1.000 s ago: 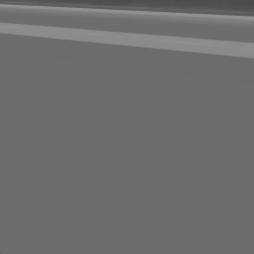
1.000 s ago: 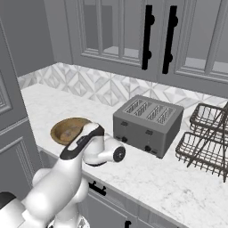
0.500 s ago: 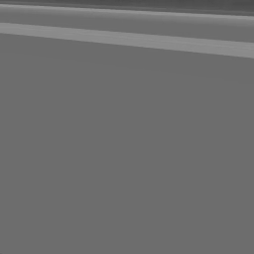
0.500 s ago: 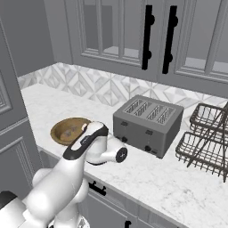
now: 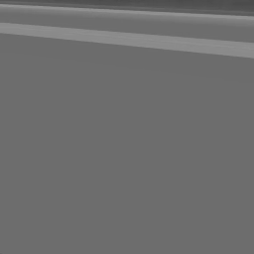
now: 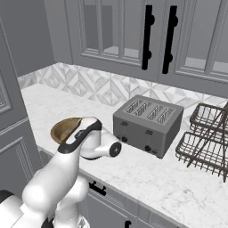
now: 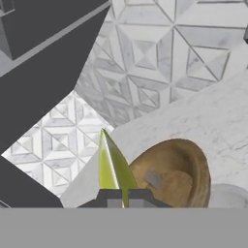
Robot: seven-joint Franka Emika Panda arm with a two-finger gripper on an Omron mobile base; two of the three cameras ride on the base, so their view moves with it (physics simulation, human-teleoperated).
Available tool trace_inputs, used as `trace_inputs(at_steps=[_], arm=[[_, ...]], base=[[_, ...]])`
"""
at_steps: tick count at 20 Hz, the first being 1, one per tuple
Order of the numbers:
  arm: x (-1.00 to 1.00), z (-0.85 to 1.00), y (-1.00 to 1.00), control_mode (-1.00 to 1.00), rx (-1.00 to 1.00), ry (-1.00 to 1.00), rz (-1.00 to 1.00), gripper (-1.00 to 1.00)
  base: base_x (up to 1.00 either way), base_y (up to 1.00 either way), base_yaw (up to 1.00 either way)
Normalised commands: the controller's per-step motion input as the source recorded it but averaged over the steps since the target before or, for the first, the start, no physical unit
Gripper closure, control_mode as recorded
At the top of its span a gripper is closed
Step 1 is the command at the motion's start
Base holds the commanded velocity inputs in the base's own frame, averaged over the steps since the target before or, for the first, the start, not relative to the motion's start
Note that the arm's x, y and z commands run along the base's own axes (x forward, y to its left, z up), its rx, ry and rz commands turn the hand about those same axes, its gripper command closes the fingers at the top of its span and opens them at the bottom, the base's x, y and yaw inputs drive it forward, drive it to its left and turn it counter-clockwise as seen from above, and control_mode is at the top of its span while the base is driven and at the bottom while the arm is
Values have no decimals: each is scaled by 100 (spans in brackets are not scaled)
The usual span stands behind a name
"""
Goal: Grab a lemon wedge from the fridge and one ice cube from the ice bowl, and put them in the glass of lemonade.
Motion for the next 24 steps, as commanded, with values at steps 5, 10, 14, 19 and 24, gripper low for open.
trace_inputs(at_steps=[5, 10, 14, 19, 24], arm=[[1, -27, -11, -100, 1, 0, 0, 100], [5, -16, -3, -100, 1, 0, 0, 100], [6, -11, 0, -100, 0, -1, 2, 100], [0, -12, -3, -100, 0, -2, 2, 100], [0, -8, -7, -100, 0, -2, 4, 100]], base=[[0, 0, 0], [0, 0, 0], [0, 0, 0], [0, 0, 0], [0, 0, 0]])
